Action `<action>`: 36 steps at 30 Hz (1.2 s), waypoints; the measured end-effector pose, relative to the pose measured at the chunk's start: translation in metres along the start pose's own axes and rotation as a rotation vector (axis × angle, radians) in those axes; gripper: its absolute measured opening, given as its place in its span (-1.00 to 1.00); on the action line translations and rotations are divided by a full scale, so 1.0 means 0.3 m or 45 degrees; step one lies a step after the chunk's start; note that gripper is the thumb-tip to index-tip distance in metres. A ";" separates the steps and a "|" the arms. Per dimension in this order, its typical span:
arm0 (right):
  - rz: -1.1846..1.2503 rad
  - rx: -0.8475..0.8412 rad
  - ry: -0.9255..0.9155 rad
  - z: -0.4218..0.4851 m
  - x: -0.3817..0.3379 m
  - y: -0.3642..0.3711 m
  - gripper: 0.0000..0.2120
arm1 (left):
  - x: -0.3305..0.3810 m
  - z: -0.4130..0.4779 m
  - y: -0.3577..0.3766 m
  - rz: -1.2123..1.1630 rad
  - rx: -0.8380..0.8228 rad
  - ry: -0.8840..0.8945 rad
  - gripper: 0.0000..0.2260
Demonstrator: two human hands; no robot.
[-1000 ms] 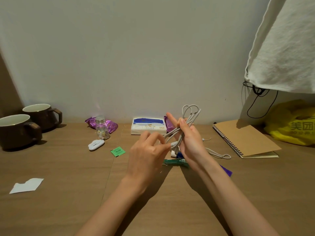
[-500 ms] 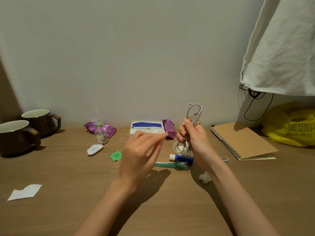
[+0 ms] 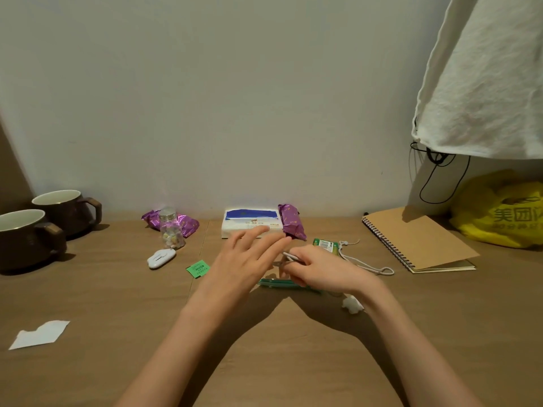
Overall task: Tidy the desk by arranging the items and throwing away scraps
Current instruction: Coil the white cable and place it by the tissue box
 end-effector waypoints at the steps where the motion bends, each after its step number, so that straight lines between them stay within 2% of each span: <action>1: 0.000 -0.026 0.000 0.000 0.002 0.004 -0.82 | 0.006 0.001 0.002 -0.023 -0.013 0.024 -0.29; 4: -0.024 -0.098 -0.003 -0.001 0.008 0.016 -0.84 | 0.011 0.007 0.030 -0.113 -0.118 0.067 -0.33; 8: -0.030 -0.112 -0.008 0.004 0.009 0.023 -0.80 | 0.001 0.013 0.052 -0.194 -0.234 -0.003 -0.36; 13: -0.051 -0.096 -0.004 0.007 0.005 0.026 -0.82 | 0.043 -0.004 0.043 -0.212 -0.289 -0.153 -0.68; 15: -0.011 -0.087 -0.006 0.006 0.011 0.029 -0.87 | 0.048 -0.020 0.047 -0.208 -0.277 -0.168 -0.73; 17: -0.024 0.015 -0.017 0.009 0.020 0.019 -0.97 | 0.044 -0.025 0.045 -0.209 -0.260 -0.202 -0.77; 24: -0.308 0.482 -0.118 -0.004 0.000 -0.034 -0.36 | -0.002 -0.033 0.015 -0.332 -0.168 -0.396 -0.81; 26: -0.370 0.560 -0.058 -0.008 0.012 -0.046 -0.28 | -0.029 -0.044 0.011 -0.368 -0.145 -0.472 -0.83; 28: -0.405 0.599 -0.016 -0.006 0.028 -0.057 -0.33 | -0.055 -0.050 0.001 -0.371 -0.111 -0.512 -0.83; 31: -0.335 0.510 -0.053 0.006 0.048 -0.057 -0.51 | -0.077 -0.059 -0.010 -0.366 -0.115 -0.517 -0.81; 36: -0.182 0.298 -0.073 0.016 0.050 -0.021 -0.53 | -0.088 -0.055 -0.023 -0.299 -0.130 -0.530 -0.67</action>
Point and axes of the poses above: each hand's wrist, its own z-axis towards the middle knuckle, its own y-axis out of the palm, x = y × z, the point moved 5 cm from there along z, towards the middle knuckle, and after that the axes turned 7 degrees about -z, right-handed, at the moved point
